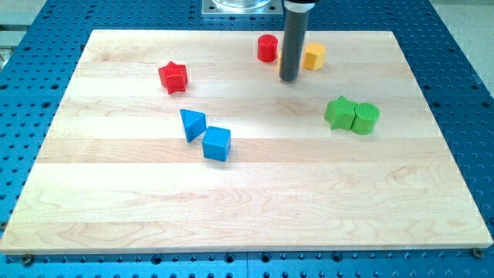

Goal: Move the yellow heart to the bottom right of the red circle

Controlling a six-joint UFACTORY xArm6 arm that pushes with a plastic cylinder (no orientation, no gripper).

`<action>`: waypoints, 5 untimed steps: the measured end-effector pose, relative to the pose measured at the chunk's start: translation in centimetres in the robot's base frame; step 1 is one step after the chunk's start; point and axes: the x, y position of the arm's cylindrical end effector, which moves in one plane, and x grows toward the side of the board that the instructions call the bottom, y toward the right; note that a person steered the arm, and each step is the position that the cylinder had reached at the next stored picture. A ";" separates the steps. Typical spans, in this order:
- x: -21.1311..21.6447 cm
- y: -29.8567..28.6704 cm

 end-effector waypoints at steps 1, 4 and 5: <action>-2.6 3.7; -2.9 6.7; -4.2 5.9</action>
